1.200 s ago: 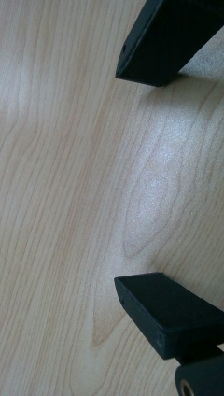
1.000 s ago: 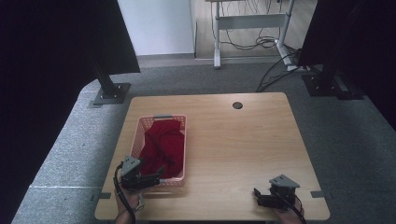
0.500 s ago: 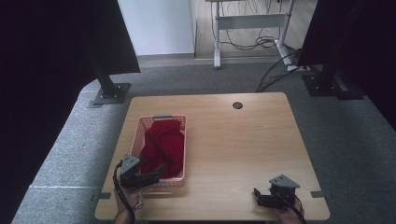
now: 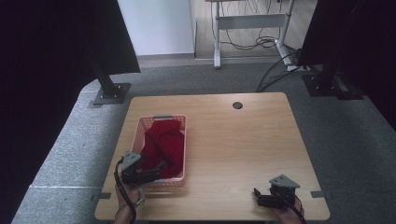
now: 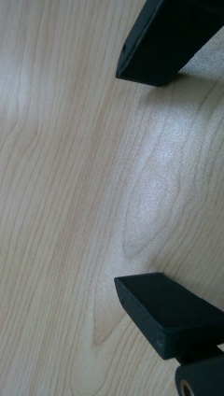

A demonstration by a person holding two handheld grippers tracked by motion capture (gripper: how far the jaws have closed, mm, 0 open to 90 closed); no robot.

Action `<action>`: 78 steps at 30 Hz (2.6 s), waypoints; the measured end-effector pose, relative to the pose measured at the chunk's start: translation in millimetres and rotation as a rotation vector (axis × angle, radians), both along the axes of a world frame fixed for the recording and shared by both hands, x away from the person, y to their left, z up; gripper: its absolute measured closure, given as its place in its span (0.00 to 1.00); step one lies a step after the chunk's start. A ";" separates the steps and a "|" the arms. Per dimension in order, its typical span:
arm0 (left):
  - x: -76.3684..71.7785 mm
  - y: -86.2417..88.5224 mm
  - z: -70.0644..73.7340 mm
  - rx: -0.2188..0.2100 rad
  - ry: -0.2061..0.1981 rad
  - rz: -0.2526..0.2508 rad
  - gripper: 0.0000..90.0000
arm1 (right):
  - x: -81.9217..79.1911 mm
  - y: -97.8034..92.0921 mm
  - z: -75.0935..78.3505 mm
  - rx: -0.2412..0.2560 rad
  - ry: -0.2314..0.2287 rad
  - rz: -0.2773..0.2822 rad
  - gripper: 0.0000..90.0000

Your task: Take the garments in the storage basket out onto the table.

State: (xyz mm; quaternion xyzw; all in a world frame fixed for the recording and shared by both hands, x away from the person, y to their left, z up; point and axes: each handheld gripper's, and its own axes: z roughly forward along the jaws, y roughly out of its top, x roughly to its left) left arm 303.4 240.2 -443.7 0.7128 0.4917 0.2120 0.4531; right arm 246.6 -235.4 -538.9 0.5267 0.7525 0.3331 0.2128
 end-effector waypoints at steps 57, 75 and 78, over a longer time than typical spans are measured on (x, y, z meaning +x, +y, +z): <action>32.9 -0.5 1.8 0.064 0.004 0.085 0.03 | -0.4 0.1 -0.1 0.000 -0.001 -0.002 0.03; 40.7 -0.4 3.4 0.075 -0.006 0.104 0.03 | -0.4 0.1 -0.1 0.000 -0.001 -0.002 0.03; 42.6 -1.6 3.0 0.081 -0.003 0.103 0.03 | -0.4 0.1 -0.1 0.000 -0.001 -0.002 0.03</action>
